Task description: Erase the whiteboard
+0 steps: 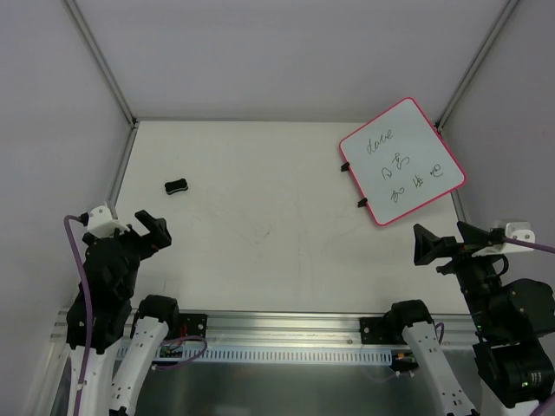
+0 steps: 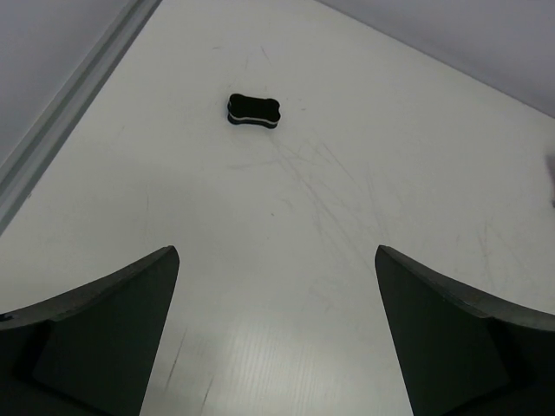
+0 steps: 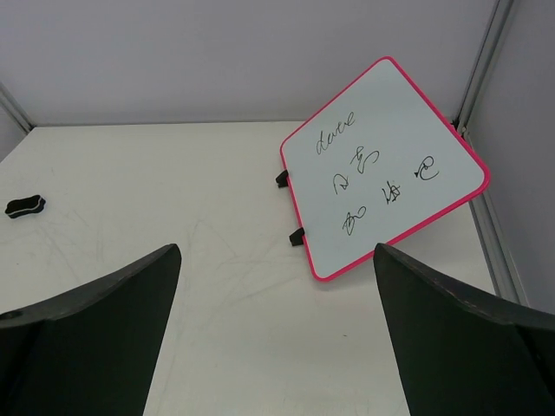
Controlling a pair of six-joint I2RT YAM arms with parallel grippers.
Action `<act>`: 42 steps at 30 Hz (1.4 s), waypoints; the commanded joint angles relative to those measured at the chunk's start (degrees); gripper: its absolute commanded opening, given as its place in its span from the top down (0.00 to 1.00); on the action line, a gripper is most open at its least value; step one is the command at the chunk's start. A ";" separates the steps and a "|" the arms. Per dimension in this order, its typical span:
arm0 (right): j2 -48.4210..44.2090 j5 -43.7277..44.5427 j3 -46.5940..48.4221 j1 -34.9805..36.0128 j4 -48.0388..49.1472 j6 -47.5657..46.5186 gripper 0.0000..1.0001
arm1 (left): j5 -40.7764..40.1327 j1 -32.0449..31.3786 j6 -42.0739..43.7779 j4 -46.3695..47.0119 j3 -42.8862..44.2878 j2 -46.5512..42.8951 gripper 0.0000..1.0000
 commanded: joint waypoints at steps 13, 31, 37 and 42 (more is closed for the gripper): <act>2.78 -14.10 -2.35 1.34 -0.71 4.28 0.01 | -1.02 0.67 -8.43 6.21 1.53 33.75 0.01; 10.33 -17.00 -5.43 1.25 -0.09 4.55 0.01 | 14.81 17.19 -1.22 15.72 37.56 89.40 0.03; 12.53 -19.55 -6.31 1.16 0.35 5.69 0.01 | 15.60 19.04 -2.53 15.63 40.56 96.61 0.12; 13.59 -20.96 -7.27 1.16 0.70 6.57 0.01 | 15.86 19.22 -3.41 15.72 40.39 100.31 0.14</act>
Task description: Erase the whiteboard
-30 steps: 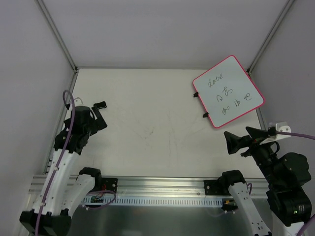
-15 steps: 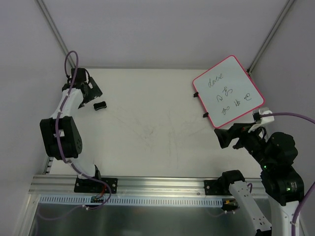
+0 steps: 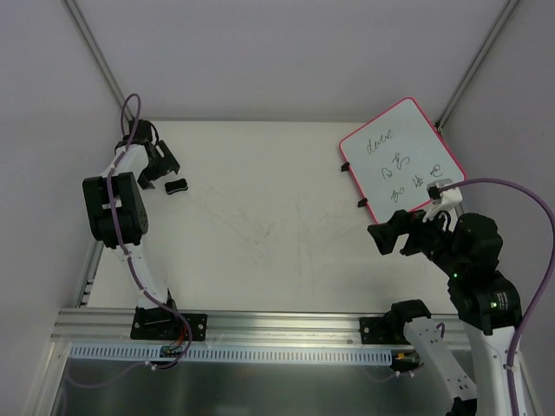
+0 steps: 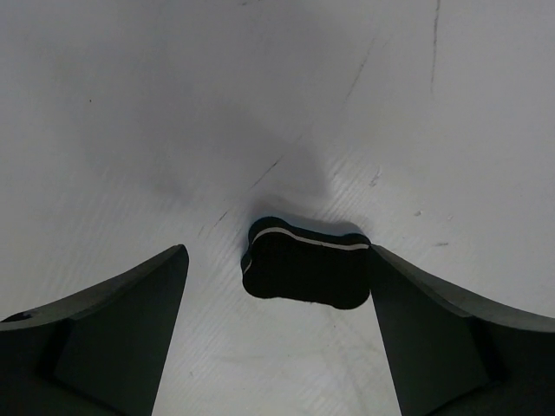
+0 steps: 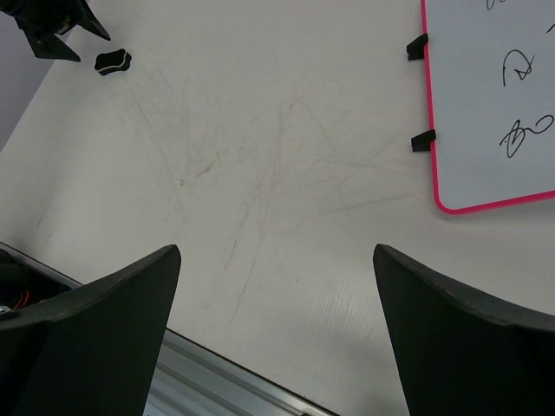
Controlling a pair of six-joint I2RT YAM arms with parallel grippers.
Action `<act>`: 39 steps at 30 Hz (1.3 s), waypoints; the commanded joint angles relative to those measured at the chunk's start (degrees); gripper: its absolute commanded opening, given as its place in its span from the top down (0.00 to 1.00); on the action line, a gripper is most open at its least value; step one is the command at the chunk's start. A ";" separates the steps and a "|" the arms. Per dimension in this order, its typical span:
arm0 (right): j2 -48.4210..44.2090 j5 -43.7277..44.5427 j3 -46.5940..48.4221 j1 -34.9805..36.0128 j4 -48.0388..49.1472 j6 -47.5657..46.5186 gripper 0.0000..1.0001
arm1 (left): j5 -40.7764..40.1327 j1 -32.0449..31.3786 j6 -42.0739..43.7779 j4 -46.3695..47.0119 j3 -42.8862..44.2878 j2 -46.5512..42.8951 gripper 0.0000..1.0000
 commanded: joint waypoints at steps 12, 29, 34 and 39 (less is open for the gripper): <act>-3.02 -3.48 -4.24 0.33 2.78 3.50 0.01 | 9.20 -4.52 -7.11 0.86 -10.67 -5.06 0.49; -1.26 -6.20 -4.50 0.25 2.69 1.04 0.01 | 12.69 -21.22 9.49 3.41 -21.97 -26.61 0.14; 0.41 -7.08 -3.45 0.33 2.78 0.33 0.01 | 7.44 -22.19 11.53 2.79 -20.53 -25.20 0.23; 2.08 -6.47 -2.48 0.33 2.87 -0.37 0.01 | 2.62 -24.73 -1.48 2.88 -27.73 -26.61 0.20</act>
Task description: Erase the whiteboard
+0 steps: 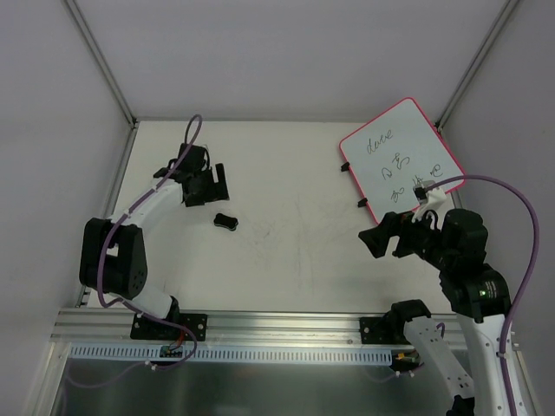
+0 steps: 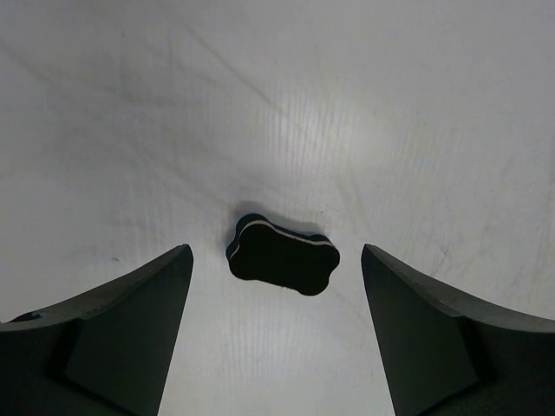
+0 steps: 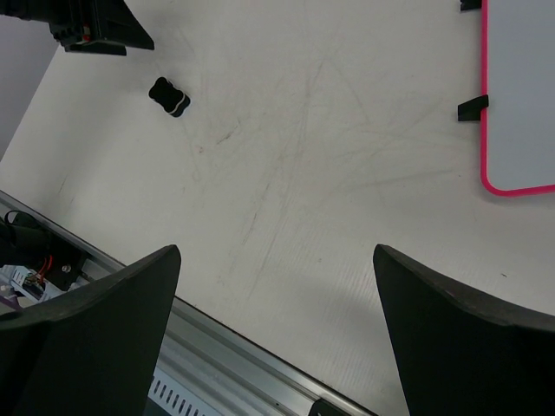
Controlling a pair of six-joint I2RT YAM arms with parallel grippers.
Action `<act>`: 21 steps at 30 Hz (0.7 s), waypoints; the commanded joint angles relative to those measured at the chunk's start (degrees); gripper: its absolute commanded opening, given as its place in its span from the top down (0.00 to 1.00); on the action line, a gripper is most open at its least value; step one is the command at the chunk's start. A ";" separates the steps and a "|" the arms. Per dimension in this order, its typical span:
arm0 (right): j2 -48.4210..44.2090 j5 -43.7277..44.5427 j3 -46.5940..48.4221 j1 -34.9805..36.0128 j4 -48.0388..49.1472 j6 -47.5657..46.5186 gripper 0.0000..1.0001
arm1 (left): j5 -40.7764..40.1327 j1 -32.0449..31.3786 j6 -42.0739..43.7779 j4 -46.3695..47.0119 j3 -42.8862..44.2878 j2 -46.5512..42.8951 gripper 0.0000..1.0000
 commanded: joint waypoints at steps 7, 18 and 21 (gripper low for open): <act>3.40 -3.77 2.07 0.23 3.35 -0.12 0.01 | -3.68 -2.54 -24.28 -1.78 -10.77 -4.13 0.19; 1.82 -4.04 -0.40 0.23 4.58 0.84 0.01 | -4.22 -3.68 -45.04 2.62 -14.02 -3.09 0.34; 1.12 -4.04 -0.66 0.31 4.67 1.02 0.01 | -6.14 -4.29 -46.98 3.50 -14.81 -2.55 0.41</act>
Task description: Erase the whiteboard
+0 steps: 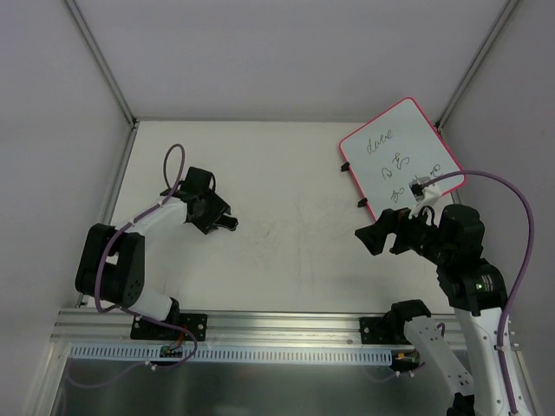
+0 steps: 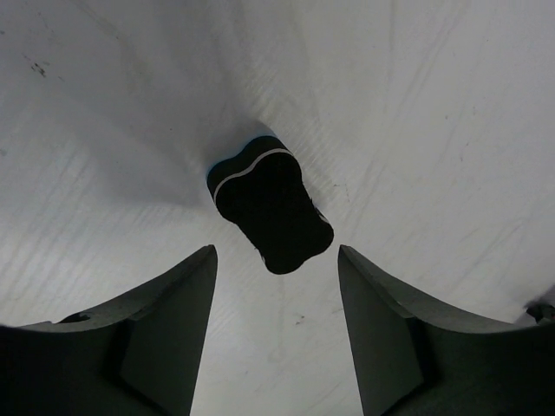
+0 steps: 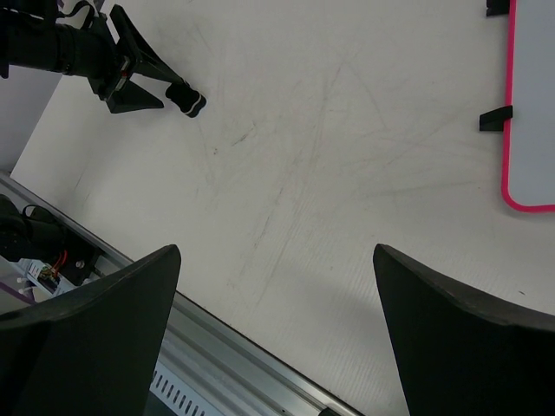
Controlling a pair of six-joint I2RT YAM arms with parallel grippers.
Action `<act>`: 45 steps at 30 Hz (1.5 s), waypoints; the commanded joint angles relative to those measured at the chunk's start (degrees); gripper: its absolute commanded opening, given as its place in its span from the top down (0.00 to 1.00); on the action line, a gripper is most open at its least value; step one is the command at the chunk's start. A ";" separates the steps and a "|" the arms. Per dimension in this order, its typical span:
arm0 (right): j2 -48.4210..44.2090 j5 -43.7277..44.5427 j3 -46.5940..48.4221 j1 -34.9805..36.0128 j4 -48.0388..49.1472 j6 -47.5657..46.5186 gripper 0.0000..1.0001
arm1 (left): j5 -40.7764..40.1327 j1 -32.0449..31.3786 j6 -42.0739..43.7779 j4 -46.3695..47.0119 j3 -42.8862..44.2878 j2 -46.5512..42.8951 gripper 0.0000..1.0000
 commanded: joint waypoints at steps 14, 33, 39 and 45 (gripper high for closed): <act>-2.21 -1.20 -1.15 0.31 2.03 1.22 0.01 | -3.89 -1.19 -5.74 5.27 -2.17 4.33 0.65; -1.42 -0.85 -0.97 0.31 2.03 0.87 0.01 | -2.04 -2.68 12.44 2.72 13.91 15.39 0.95; -1.33 -0.67 -1.14 0.23 2.03 1.13 0.01 | -4.76 -6.98 19.03 -1.23 21.64 19.44 0.96; -1.07 -0.06 -1.50 0.31 2.20 1.39 0.01 | -11.35 -12.26 25.18 -4.75 28.59 22.25 1.00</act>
